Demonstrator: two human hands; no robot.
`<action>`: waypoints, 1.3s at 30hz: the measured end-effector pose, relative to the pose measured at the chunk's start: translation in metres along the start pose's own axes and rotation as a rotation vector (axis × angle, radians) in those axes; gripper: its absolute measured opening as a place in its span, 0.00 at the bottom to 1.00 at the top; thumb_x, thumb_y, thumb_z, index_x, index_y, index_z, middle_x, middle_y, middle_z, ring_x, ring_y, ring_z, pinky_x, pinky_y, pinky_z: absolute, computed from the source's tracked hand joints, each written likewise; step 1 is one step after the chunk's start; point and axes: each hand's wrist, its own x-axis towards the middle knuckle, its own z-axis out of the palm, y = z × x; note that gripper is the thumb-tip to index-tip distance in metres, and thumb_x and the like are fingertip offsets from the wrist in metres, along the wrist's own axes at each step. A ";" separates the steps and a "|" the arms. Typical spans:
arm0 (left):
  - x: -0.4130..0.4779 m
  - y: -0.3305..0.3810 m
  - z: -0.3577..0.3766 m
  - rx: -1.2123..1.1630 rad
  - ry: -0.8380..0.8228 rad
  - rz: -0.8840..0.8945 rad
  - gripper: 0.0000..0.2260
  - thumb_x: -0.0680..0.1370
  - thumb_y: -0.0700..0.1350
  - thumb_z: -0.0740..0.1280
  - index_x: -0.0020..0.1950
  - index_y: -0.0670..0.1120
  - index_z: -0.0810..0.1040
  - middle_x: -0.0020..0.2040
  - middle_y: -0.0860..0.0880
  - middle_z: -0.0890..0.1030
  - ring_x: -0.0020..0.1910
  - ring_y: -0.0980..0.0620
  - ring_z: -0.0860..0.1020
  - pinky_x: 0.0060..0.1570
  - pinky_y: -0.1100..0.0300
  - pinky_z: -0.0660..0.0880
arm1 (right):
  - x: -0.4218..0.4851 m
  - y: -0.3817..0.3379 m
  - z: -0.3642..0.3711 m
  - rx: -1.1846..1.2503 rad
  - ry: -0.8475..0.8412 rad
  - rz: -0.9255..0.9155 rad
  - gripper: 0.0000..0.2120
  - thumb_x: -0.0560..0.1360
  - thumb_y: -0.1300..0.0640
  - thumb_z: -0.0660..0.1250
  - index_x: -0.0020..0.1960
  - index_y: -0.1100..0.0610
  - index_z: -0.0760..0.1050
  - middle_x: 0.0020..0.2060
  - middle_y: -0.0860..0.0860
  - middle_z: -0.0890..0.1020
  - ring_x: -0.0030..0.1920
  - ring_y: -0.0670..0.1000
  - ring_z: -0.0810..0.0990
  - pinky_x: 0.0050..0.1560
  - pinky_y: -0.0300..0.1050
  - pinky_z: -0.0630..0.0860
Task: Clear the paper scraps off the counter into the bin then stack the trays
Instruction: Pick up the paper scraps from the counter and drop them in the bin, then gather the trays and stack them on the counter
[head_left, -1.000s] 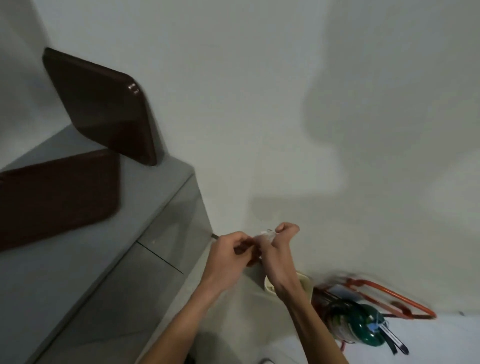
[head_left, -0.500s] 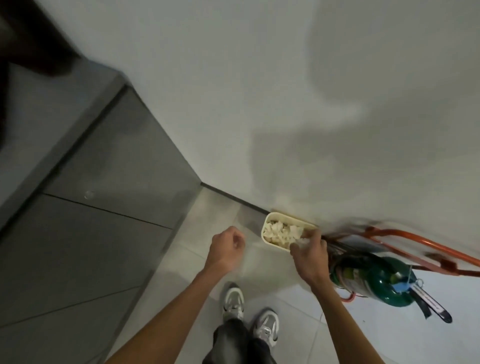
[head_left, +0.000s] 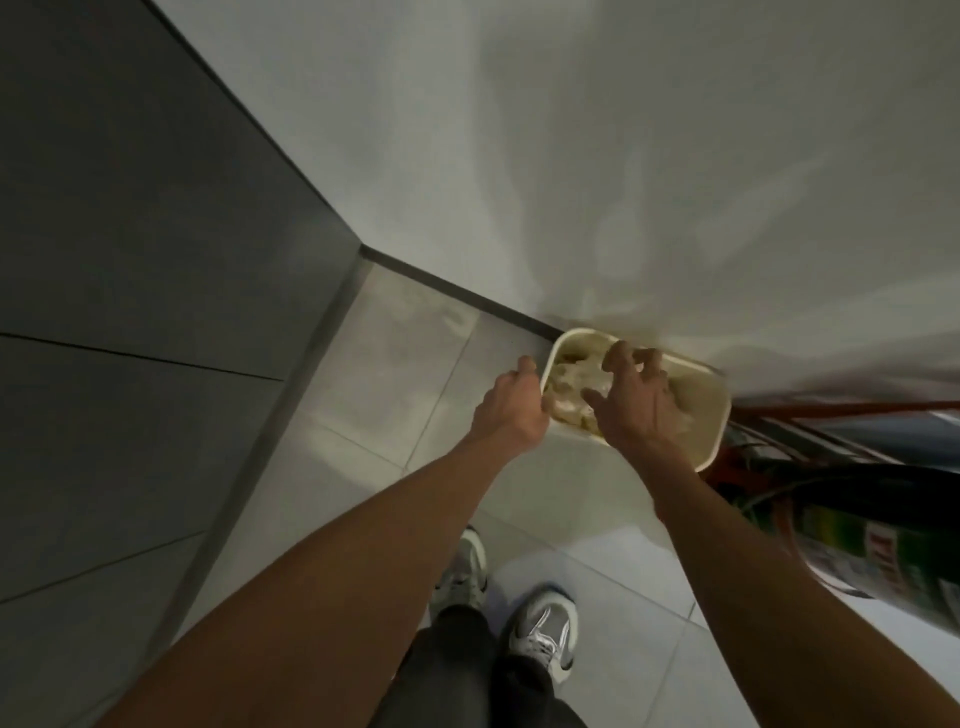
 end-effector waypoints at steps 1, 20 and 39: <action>0.005 -0.003 0.006 -0.006 -0.003 -0.004 0.16 0.84 0.49 0.64 0.69 0.47 0.67 0.60 0.41 0.77 0.56 0.38 0.80 0.46 0.49 0.73 | 0.007 0.003 0.009 -0.068 -0.004 -0.004 0.16 0.76 0.48 0.75 0.59 0.45 0.71 0.66 0.53 0.70 0.63 0.63 0.76 0.56 0.62 0.78; -0.047 -0.017 -0.043 -0.115 0.072 0.002 0.15 0.84 0.48 0.63 0.70 0.49 0.72 0.61 0.44 0.81 0.58 0.41 0.81 0.54 0.47 0.79 | 0.008 -0.003 -0.039 -0.311 -0.404 -0.108 0.24 0.79 0.51 0.56 0.71 0.47 0.78 0.75 0.48 0.75 0.70 0.56 0.77 0.65 0.51 0.73; -0.486 -0.027 -0.365 -0.544 0.668 -0.045 0.13 0.83 0.53 0.66 0.66 0.53 0.79 0.61 0.58 0.82 0.61 0.62 0.79 0.61 0.62 0.75 | -0.359 -0.249 -0.415 0.187 -0.019 -0.714 0.15 0.84 0.47 0.65 0.70 0.44 0.75 0.64 0.42 0.82 0.62 0.46 0.80 0.60 0.37 0.70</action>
